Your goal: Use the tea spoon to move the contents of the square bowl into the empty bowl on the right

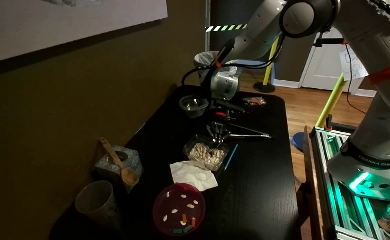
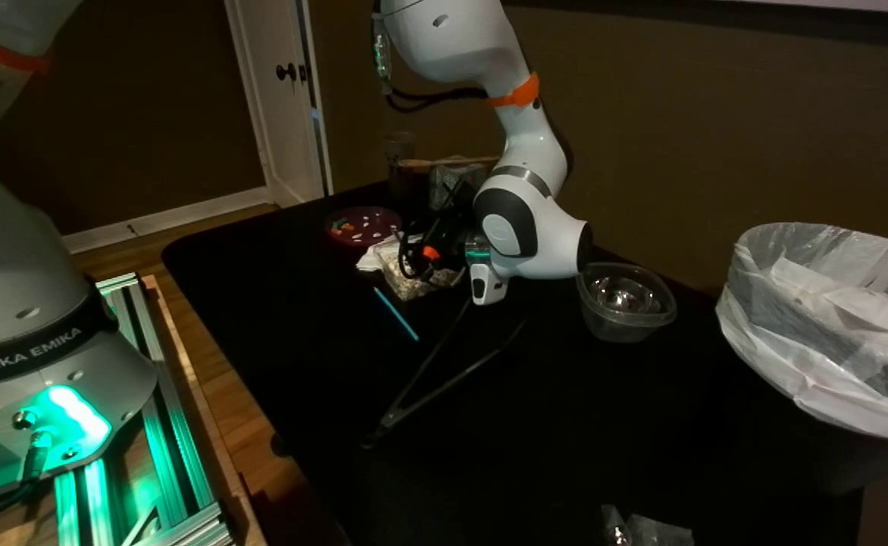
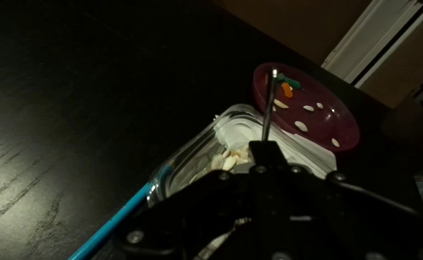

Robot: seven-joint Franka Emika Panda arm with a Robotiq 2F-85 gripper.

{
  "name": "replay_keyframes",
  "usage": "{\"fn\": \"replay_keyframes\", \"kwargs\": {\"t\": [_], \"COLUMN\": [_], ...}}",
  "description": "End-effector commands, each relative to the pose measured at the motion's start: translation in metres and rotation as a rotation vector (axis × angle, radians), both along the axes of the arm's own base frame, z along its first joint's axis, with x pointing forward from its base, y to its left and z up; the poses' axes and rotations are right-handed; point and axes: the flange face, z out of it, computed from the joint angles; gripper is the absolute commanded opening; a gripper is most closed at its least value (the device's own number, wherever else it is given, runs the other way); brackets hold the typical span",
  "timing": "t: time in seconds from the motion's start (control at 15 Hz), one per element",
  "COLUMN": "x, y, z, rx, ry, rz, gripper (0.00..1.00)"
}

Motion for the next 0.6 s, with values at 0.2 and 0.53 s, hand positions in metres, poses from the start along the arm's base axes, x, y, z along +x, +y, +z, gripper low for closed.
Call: {"fn": "replay_keyframes", "kwargs": {"t": [0.2, 0.53], "x": [-0.002, -0.006], "y": [0.002, -0.01], "z": [-0.027, -0.037], "rx": [0.142, 0.287], "ry": [-0.125, -0.158], "rz": [-0.013, -0.031], "gripper": [0.01, 0.01]}}
